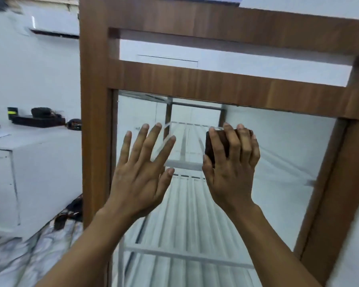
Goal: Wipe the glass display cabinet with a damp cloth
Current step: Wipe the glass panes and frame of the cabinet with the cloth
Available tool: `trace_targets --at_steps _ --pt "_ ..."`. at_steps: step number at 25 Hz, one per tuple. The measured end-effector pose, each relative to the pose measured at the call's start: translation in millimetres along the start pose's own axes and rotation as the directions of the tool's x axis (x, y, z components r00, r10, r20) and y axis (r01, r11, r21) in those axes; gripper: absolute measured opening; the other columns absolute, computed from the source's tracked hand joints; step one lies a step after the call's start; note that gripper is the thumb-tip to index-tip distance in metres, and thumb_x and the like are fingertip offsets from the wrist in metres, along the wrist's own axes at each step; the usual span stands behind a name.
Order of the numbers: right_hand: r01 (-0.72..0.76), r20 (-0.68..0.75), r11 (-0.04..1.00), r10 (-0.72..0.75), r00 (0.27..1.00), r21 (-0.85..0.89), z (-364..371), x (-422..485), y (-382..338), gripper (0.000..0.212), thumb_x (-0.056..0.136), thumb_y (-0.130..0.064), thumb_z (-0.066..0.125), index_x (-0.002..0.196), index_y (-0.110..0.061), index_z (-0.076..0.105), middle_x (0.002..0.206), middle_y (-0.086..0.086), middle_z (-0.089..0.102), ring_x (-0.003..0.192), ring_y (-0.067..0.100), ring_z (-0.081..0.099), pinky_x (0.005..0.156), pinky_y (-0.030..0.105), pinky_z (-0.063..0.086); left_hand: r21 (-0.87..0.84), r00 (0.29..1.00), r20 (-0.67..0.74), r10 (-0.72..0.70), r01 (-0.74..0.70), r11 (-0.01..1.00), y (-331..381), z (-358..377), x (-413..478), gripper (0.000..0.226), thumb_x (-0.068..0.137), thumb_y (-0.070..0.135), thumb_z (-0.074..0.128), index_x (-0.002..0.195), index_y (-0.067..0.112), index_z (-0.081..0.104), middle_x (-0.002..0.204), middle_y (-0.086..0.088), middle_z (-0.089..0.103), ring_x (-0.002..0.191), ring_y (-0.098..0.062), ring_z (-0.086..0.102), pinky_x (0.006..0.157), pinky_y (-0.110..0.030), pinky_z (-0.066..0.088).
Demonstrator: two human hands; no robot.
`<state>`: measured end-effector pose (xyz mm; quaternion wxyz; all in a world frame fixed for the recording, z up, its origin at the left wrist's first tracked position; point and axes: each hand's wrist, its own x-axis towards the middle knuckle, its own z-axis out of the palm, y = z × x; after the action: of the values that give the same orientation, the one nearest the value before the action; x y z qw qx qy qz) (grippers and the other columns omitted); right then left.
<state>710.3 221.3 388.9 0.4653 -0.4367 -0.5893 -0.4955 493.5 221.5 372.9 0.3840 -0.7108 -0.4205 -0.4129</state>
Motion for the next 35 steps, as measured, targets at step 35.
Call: trace_targets --at_steps 35 --pt "-0.309 -0.073 0.939 0.302 0.951 -0.152 58 85 -274 0.063 0.089 -0.012 0.065 0.144 -0.024 0.036 0.144 0.000 0.032 0.143 0.023 0.037 0.116 0.046 0.043 -0.732 0.732 -0.681 -0.002 -0.681 -0.034 -162 116 81 0.063 0.097 0.054 0.032 0.148 0.017 0.035 0.155 -0.012 0.021 0.151 -0.042 0.017 0.123 -0.060 0.020"
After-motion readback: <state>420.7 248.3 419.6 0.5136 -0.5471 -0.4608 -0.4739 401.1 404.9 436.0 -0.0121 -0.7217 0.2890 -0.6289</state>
